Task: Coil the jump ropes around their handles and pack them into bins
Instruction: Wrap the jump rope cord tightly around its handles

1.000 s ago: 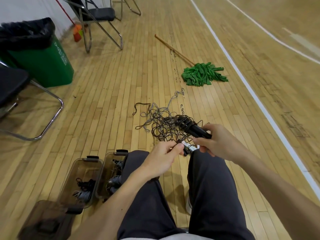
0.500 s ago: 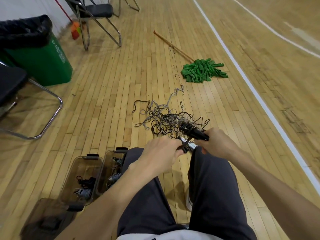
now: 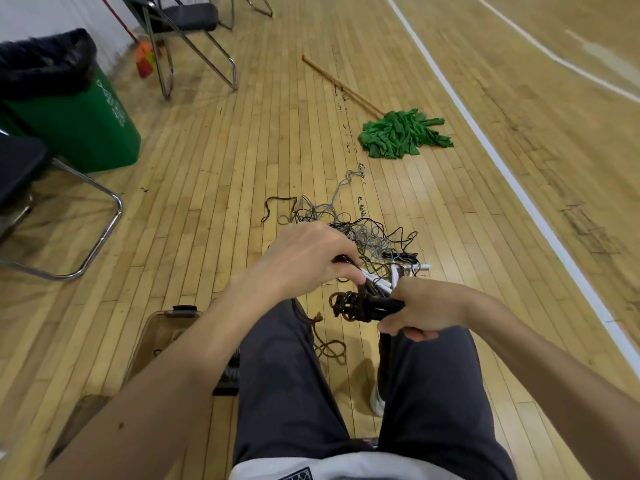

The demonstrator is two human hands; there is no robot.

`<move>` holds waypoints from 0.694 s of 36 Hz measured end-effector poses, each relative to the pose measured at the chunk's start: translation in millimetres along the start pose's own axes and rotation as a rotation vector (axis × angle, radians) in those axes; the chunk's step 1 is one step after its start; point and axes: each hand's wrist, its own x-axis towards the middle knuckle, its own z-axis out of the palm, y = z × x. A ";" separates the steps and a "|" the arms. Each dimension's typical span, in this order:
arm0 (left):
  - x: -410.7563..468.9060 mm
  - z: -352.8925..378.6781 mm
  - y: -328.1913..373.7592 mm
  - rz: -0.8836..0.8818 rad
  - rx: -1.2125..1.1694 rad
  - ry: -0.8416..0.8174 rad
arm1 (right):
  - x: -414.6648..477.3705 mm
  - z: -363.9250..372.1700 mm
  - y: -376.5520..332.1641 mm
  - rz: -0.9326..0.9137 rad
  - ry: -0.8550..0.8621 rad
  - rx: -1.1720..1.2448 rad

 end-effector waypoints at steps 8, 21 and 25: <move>11.7 12.8 -6.9 -0.121 -0.370 -0.060 | -22.9 1.4 -7.3 -0.099 -0.079 -0.088; 18.4 19.5 -6.2 -0.115 -0.788 -0.198 | -51.6 -0.8 -18.8 -0.308 -0.091 0.018; 16.6 22.2 -4.7 -0.132 -0.958 -0.155 | -55.5 -4.2 -15.1 -0.453 -0.010 0.267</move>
